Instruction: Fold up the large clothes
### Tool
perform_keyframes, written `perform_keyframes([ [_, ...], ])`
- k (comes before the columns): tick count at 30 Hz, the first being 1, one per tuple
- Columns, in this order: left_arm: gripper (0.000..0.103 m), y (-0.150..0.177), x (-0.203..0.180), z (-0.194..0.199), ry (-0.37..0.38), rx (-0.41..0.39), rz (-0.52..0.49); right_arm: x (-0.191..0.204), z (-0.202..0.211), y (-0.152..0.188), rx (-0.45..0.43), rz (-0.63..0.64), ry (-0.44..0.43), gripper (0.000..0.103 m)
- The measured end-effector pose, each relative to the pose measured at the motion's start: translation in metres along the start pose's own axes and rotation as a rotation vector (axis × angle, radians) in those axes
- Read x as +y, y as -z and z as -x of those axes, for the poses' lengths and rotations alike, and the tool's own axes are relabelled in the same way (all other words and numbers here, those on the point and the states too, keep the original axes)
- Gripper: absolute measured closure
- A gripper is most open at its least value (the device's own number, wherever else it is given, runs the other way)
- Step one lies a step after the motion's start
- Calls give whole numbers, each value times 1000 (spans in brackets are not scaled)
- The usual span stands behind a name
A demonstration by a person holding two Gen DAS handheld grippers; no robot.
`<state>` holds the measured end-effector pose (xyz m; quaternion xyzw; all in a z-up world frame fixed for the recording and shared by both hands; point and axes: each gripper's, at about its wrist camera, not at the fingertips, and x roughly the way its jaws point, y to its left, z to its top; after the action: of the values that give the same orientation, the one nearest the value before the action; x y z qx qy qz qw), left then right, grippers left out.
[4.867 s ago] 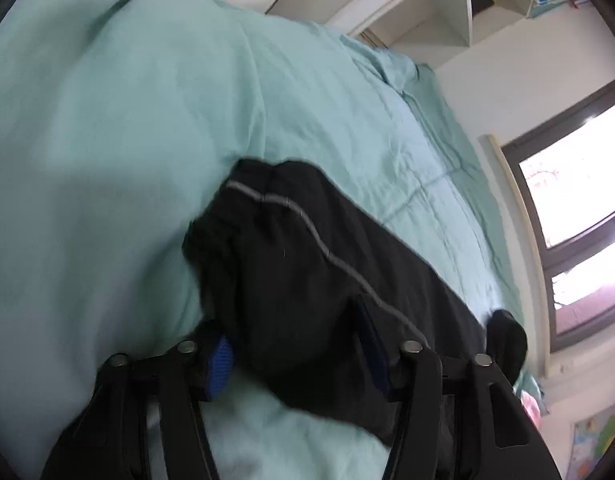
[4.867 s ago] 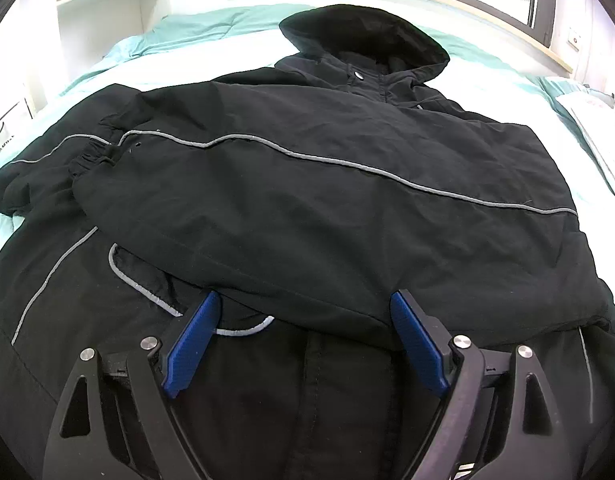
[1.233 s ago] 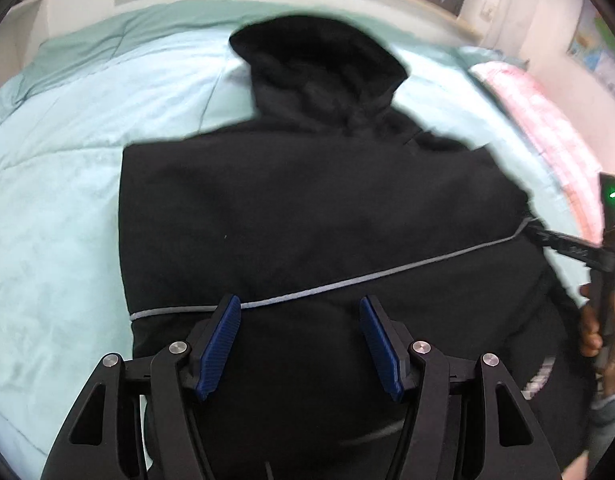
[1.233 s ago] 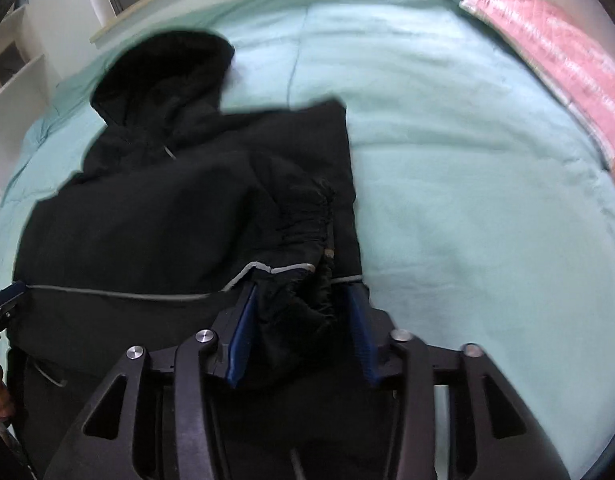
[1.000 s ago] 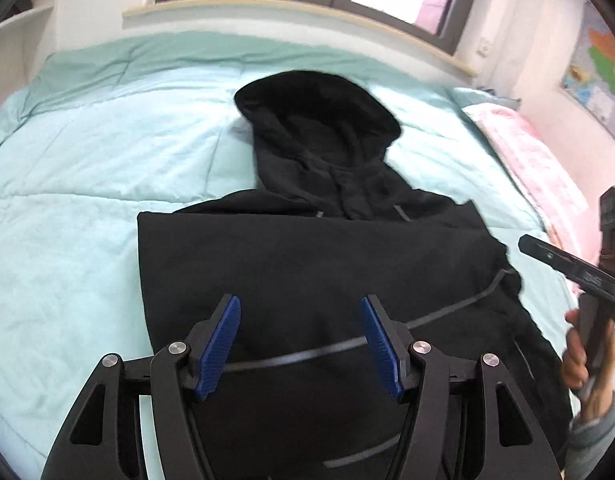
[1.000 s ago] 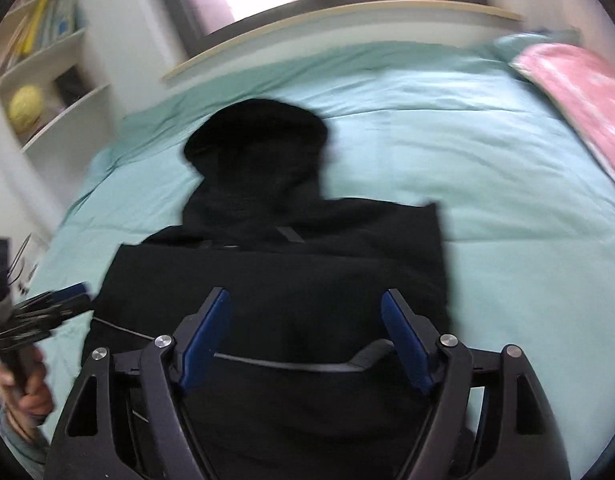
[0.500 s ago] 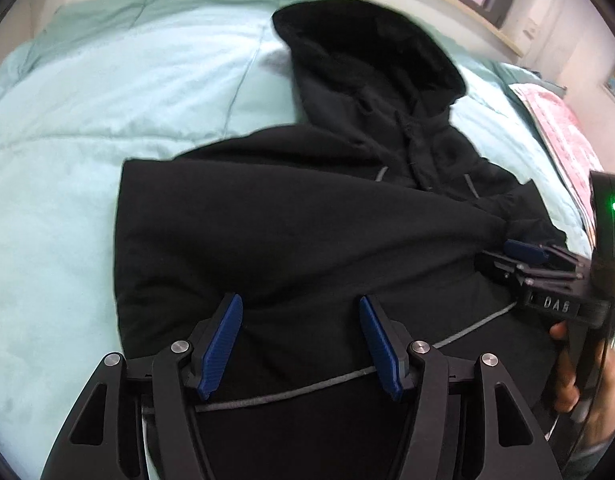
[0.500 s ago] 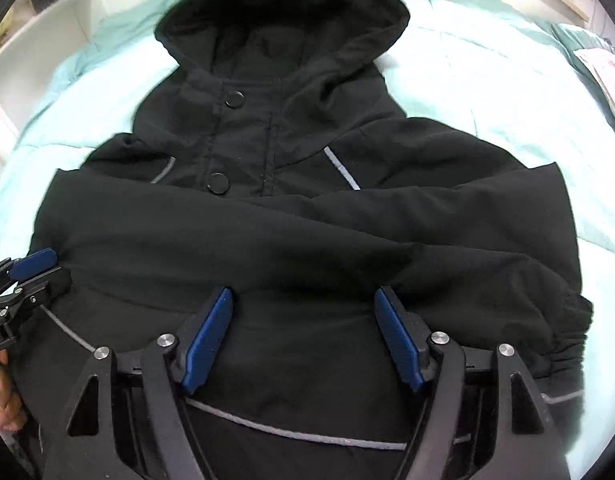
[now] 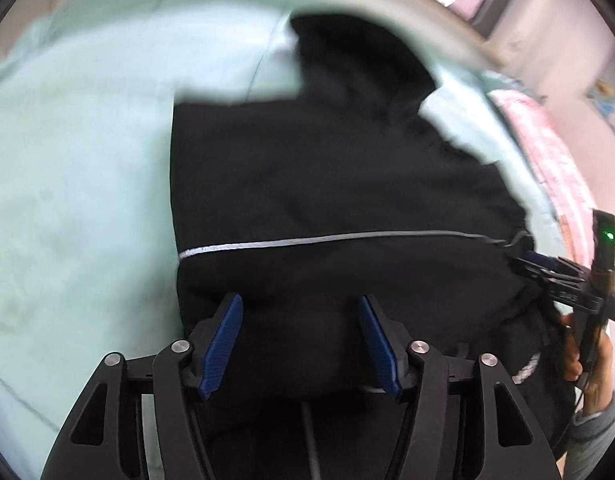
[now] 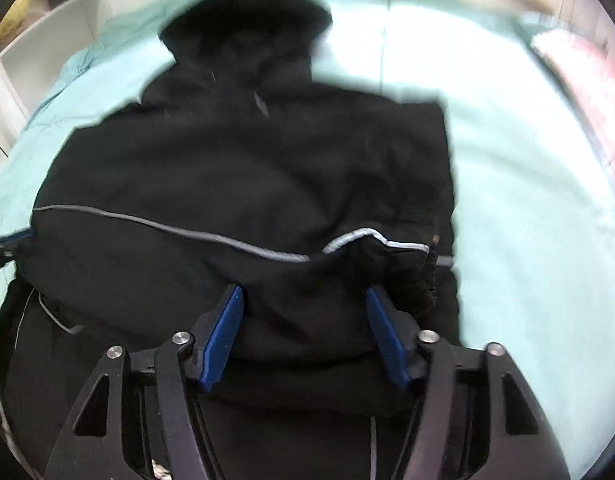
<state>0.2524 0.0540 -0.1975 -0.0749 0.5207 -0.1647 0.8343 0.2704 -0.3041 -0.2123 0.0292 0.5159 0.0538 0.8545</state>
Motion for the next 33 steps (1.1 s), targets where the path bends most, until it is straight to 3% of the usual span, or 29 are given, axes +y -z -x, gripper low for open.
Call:
perform_keyframes([
  [2, 45, 0, 7, -7, 26, 2, 30, -8, -7, 8, -10, -40, -33, 39],
  [7, 45, 4, -3, -6, -23, -21, -46, 0, -10, 12, -49, -25, 8, 37],
  [12, 46, 10, 4, 3, 27, -68, -47, -4, -2, 19, -86, -19, -24, 37],
  [18, 45, -7, -8, 36, 33, -39, -77, -1, 12, 8, -38, -15, -43, 36],
  [22, 45, -42, -22, 88, 42, -40, -95, -6, 48, -10, 6, -49, -105, 36],
  [25, 45, -82, -36, 129, 35, -78, -103, -6, 87, -40, -5, -57, -92, 35],
  [29, 45, -141, -56, 175, 54, -152, -116, -3, 142, -97, -68, -54, -81, 34],
  [33, 44, -188, -71, 196, 47, -202, -119, 3, 184, -154, -162, -64, -80, 34],
])
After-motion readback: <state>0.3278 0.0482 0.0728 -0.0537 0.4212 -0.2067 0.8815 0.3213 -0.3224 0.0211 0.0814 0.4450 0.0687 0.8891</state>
